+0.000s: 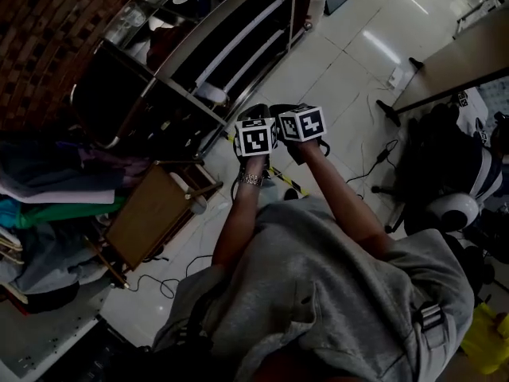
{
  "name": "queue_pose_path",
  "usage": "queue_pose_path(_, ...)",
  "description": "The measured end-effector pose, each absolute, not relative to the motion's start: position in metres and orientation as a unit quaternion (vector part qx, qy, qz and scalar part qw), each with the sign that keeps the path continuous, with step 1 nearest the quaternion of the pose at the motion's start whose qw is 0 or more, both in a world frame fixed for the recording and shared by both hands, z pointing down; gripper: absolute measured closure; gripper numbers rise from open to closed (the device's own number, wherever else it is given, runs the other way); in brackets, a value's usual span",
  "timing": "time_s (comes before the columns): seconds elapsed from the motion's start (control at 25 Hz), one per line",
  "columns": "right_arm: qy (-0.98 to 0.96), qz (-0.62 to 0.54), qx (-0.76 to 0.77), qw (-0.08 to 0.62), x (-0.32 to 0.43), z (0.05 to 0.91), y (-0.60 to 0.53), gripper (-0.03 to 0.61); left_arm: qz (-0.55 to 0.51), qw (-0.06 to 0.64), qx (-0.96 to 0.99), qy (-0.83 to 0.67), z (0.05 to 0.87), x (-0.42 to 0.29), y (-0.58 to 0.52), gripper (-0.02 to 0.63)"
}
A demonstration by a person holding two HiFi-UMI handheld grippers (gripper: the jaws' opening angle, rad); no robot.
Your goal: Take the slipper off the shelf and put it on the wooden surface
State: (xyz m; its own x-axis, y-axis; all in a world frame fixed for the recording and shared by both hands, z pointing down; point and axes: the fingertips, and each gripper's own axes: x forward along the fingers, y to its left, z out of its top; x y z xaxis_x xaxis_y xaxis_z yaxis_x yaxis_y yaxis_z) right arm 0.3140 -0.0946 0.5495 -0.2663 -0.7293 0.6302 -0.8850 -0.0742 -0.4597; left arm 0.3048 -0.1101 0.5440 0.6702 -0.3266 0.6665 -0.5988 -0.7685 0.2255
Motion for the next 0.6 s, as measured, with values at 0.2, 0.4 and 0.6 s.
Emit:
queue_pose_path(0.2, -0.657, 0.412, 0.622, 0.103, 0.328, 0.553, -0.126, 0.578, 0.291, 0.250, 0.890, -0.247, 0.554, 0.316, -0.146, 0.611)
queue_pose_path(0.4, -0.659, 0.426, 0.607, 0.129, 0.315, 0.593, -0.132, 0.578, 0.317, 0.284, 0.866, -0.264, 0.599, 0.294, -0.156, 0.611)
queue_pose_path(0.6, -0.679, 0.444, 0.571, 0.126, 0.297, 0.630, -0.158, 0.577, 0.343, 0.297, 0.839, -0.301, 0.627, 0.259, -0.157, 0.611)
